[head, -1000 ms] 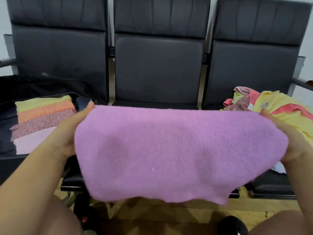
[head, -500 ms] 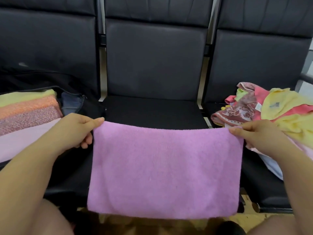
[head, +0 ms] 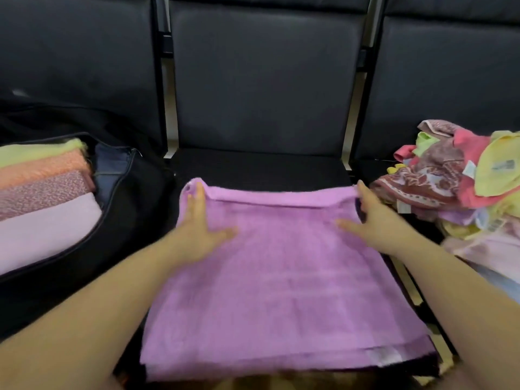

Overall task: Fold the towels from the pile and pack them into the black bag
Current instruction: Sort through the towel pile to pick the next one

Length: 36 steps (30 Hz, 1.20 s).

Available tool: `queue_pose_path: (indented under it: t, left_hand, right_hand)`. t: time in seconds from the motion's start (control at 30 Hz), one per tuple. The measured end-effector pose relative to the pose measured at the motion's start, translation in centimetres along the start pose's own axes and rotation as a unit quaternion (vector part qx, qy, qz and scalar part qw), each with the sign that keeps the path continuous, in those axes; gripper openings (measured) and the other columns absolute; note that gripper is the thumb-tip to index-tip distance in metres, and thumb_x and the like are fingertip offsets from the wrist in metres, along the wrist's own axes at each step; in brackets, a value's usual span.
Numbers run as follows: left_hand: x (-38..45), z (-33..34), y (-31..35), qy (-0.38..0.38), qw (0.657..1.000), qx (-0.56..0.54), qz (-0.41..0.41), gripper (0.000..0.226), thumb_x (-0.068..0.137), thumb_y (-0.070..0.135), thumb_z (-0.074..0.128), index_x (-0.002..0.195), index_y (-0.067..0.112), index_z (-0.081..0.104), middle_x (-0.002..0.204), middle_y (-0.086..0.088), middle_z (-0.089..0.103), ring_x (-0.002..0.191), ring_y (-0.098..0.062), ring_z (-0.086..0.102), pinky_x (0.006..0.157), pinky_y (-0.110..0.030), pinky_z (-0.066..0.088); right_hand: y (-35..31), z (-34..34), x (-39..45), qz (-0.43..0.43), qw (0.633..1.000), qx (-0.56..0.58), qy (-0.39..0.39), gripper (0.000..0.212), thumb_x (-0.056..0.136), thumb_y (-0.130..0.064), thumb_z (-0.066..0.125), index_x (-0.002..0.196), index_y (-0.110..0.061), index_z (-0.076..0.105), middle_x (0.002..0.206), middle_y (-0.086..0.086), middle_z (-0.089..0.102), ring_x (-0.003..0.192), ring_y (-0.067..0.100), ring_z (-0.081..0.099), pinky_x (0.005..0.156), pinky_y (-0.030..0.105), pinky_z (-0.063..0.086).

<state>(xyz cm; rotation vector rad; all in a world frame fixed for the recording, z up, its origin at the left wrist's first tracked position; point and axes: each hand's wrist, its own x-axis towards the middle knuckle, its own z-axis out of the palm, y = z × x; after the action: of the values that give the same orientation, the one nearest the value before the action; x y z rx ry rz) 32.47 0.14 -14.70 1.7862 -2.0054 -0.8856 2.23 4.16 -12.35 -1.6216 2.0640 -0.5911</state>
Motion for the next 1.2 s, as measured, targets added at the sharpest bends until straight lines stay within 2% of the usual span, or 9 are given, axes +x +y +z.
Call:
queue_pose_path:
  t: [0.1, 0.27, 0.33, 0.43, 0.57, 0.7, 0.87, 1.03, 1.2]
  left_hand:
    - [-0.7, 1.0, 0.5, -0.077, 0.974, 0.214, -0.019, 0.108, 0.084, 0.061, 0.056, 0.148, 0.025, -0.023, 0.157, -0.008, -0.025, 0.148, -0.025, -0.008, 0.119, -0.036, 0.007]
    - [-2.0, 0.6, 1.0, -0.203, 0.924, 0.312, -0.082, 0.107, 0.082, 0.071, 0.049, 0.152, 0.010, -0.005, 0.159, -0.015, -0.011, 0.147, -0.031, 0.001, 0.119, -0.037, 0.013]
    - [-1.5, 0.8, 0.4, -0.189, 0.930, 0.307, -0.071, 0.111, 0.080, 0.074, 0.048, 0.152, 0.012, -0.009, 0.158, -0.012, -0.018, 0.147, -0.030, -0.009, 0.118, -0.037, 0.004]
    - [-0.4, 1.0, -0.2, -0.100, 0.961, 0.258, -0.016, 0.103, 0.083, 0.071, 0.045, 0.153, 0.015, -0.005, 0.159, -0.009, -0.015, 0.147, -0.024, -0.011, 0.118, -0.033, -0.002]
    - [-0.7, 0.0, 0.3, -0.027, 0.972, 0.233, -0.013, 0.089, 0.089, 0.061, 0.049, 0.153, 0.016, 0.006, 0.161, -0.010, 0.001, 0.147, -0.025, 0.007, 0.119, -0.037, 0.014]
    - [-2.5, -2.1, 0.7, -0.025, 0.960, 0.274, -0.053, 0.055, 0.086, 0.053, 0.060, 0.124, 0.015, 0.051, 0.121, -0.004, 0.052, 0.110, -0.022, 0.053, 0.092, -0.035, 0.046]
    - [-3.5, -4.0, -1.7, -0.127, 0.937, 0.303, -0.121, 0.041, 0.078, 0.051, 0.070, 0.069, 0.012, 0.058, 0.061, 0.001, 0.063, 0.047, -0.010, 0.057, 0.062, -0.024, 0.048]
    - [-4.4, -3.7, -2.8, -0.122, 0.948, 0.253, -0.148, 0.042, 0.080, 0.049, 0.070, 0.075, 0.008, 0.060, 0.060, 0.000, 0.061, 0.043, -0.010, 0.054, 0.055, -0.022, 0.046]
    - [-5.1, -2.6, -3.4, -0.070, 0.975, 0.170, -0.123, 0.034, 0.082, 0.037, 0.071, 0.073, 0.007, 0.060, 0.063, -0.005, 0.062, 0.046, -0.016, 0.050, 0.050, -0.022, 0.041]
  right_hand:
    - [-1.0, 1.4, -0.6, 0.017, 0.990, -0.085, -0.109, 0.111, 0.084, -0.042, 0.069, 0.150, -0.025, -0.019, 0.161, 0.003, 0.009, 0.137, 0.022, 0.038, 0.100, 0.027, 0.036]
    - [-1.8, 2.0, -2.3, 0.027, 0.944, -0.231, -0.236, 0.096, 0.086, -0.060, 0.055, 0.154, -0.020, -0.001, 0.162, 0.000, 0.001, 0.147, 0.017, 0.014, 0.113, 0.027, 0.021]
    - [-1.9, 2.8, -2.2, 0.038, 0.935, -0.248, -0.251, 0.097, 0.087, -0.062, 0.051, 0.154, -0.019, -0.004, 0.161, 0.004, -0.012, 0.149, 0.020, -0.001, 0.117, 0.033, 0.012]
    - [-1.9, 4.0, -0.8, 0.052, 0.951, -0.250, -0.173, 0.094, 0.088, -0.067, 0.043, 0.154, -0.019, -0.005, 0.160, 0.008, -0.014, 0.148, 0.025, -0.007, 0.120, 0.042, 0.007]
    - [-2.3, 4.3, -1.3, 0.086, 0.954, -0.254, -0.136, 0.093, 0.090, -0.066, 0.042, 0.153, -0.019, -0.008, 0.159, 0.012, -0.017, 0.147, 0.031, -0.006, 0.119, 0.049, 0.008]
    - [-3.0, 2.4, -4.0, 0.079, 0.943, -0.249, -0.206, 0.078, 0.094, -0.051, 0.049, 0.153, -0.014, 0.013, 0.160, 0.010, 0.011, 0.144, 0.029, 0.020, 0.115, 0.036, 0.025]
    - [-1.3, -1.3, -5.6, 0.147, 0.947, -0.244, -0.146, 0.061, 0.084, -0.028, 0.070, 0.135, -0.008, 0.043, 0.129, 0.009, 0.055, 0.109, 0.022, 0.058, 0.090, 0.029, 0.049]
    - [2.0, -2.0, -6.3, 0.205, 0.953, -0.173, -0.138, 0.040, 0.081, -0.027, 0.075, 0.106, -0.002, 0.058, 0.073, 0.011, 0.065, 0.063, 0.022, 0.059, 0.057, 0.025, 0.046]
    - [2.8, -1.8, -6.9, 0.201, 0.966, -0.128, -0.100, 0.019, 0.083, -0.016, 0.071, 0.087, -0.001, 0.061, 0.070, 0.014, 0.061, 0.059, 0.023, 0.054, 0.054, 0.025, 0.045]
